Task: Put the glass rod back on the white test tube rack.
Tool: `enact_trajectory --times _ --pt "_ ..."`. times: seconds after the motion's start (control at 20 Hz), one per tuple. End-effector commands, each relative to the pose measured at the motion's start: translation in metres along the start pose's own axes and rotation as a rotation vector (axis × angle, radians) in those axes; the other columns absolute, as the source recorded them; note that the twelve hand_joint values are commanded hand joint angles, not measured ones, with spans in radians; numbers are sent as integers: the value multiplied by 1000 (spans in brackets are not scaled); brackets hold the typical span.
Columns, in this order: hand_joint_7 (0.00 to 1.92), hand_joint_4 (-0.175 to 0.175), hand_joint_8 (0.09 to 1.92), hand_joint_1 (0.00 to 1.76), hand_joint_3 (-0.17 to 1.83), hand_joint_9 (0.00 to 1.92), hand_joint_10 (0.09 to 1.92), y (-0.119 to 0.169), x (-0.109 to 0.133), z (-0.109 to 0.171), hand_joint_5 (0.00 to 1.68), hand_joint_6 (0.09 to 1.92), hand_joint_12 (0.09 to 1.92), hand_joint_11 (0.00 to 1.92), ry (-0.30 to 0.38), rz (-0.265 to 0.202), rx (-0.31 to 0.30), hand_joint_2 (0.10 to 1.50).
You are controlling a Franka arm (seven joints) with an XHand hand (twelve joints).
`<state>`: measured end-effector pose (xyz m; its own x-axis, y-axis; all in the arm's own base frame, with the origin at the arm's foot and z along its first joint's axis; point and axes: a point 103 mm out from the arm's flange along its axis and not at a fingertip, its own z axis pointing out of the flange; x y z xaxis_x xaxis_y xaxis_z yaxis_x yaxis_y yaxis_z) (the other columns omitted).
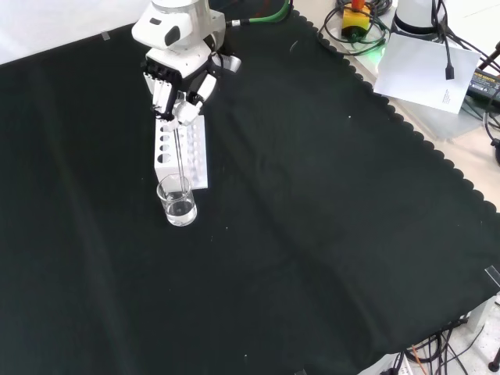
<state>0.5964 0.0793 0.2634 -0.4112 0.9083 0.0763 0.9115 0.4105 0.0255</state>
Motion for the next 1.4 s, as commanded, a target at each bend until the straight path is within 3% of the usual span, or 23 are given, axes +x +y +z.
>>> enact_trajectory --times 0.05,0.45,0.95,1.4 --pt "1050 -175 1238 1290 -175 1614 1025 -4 3 3 1036 654 818 1639 6 -9 0 1178" --pt "1050 -175 1238 1290 -175 1615 1025 -9 5 -18 1036 654 819 1639 -12 -20 -21 1178" --pt "1049 -175 1238 1290 -175 1614 1026 -19 20 -66 1036 655 821 1639 -21 -14 -71 1178" --pt "1049 -175 1238 1290 -175 1614 1027 -29 11 -95 1035 656 822 1638 -27 32 -94 1179"
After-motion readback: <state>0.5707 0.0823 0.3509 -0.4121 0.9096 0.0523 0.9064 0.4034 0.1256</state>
